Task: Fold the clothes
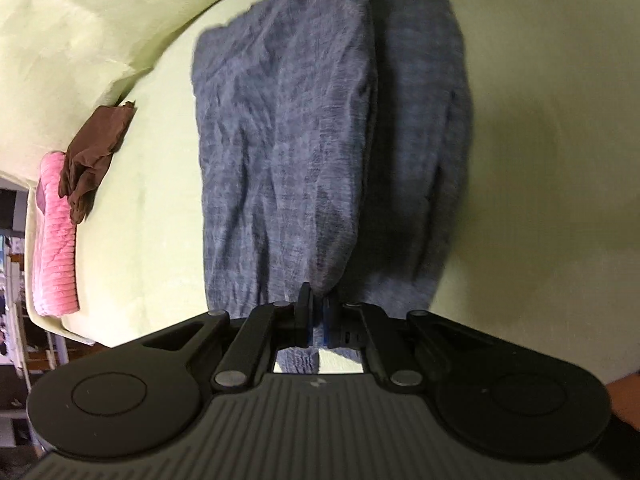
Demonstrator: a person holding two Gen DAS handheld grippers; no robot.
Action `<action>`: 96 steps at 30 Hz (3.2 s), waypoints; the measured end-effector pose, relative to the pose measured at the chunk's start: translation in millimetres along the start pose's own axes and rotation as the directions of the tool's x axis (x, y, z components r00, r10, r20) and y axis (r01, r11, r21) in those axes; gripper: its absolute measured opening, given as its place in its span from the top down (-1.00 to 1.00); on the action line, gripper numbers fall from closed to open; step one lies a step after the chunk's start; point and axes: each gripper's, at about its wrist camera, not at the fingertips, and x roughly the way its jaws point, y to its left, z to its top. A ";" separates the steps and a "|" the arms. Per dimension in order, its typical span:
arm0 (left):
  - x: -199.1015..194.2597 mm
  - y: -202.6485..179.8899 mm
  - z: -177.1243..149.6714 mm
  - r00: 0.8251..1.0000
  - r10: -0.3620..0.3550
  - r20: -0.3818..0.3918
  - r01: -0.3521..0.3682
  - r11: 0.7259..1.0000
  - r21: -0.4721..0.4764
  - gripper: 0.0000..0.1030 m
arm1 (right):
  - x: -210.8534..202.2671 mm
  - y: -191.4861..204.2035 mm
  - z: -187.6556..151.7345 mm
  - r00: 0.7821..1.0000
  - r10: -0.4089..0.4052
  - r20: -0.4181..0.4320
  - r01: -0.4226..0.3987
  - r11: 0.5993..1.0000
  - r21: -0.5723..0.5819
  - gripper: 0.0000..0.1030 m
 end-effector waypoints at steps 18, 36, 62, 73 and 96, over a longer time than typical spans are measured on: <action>25.8 -23.4 14.1 0.999 0.019 -0.032 -0.015 0.992 0.127 0.97 | -9.1 -29.3 -44.6 0.998 -0.057 0.010 0.057 0.998 0.028 0.96; 37.1 -45.8 6.9 0.998 0.058 -0.027 -0.050 0.972 0.231 0.85 | 24.5 -16.9 -44.0 0.992 -0.121 -0.023 0.121 0.993 0.014 0.67; 21.7 -8.2 -8.0 0.973 -0.017 0.229 0.082 0.957 -0.279 0.45 | 26.4 43.3 -95.1 0.995 0.023 -0.095 -0.055 0.935 -0.351 0.76; 17.7 59.3 4.9 0.934 0.125 0.334 0.011 0.926 -0.377 0.42 | 28.5 90.0 -29.0 0.985 0.146 0.094 -0.079 0.857 -0.509 0.74; 94.1 85.1 -16.7 0.969 0.068 0.237 0.046 0.893 -0.447 0.21 | 191.2 185.6 84.5 0.978 0.045 -0.203 -0.204 0.406 -0.891 0.95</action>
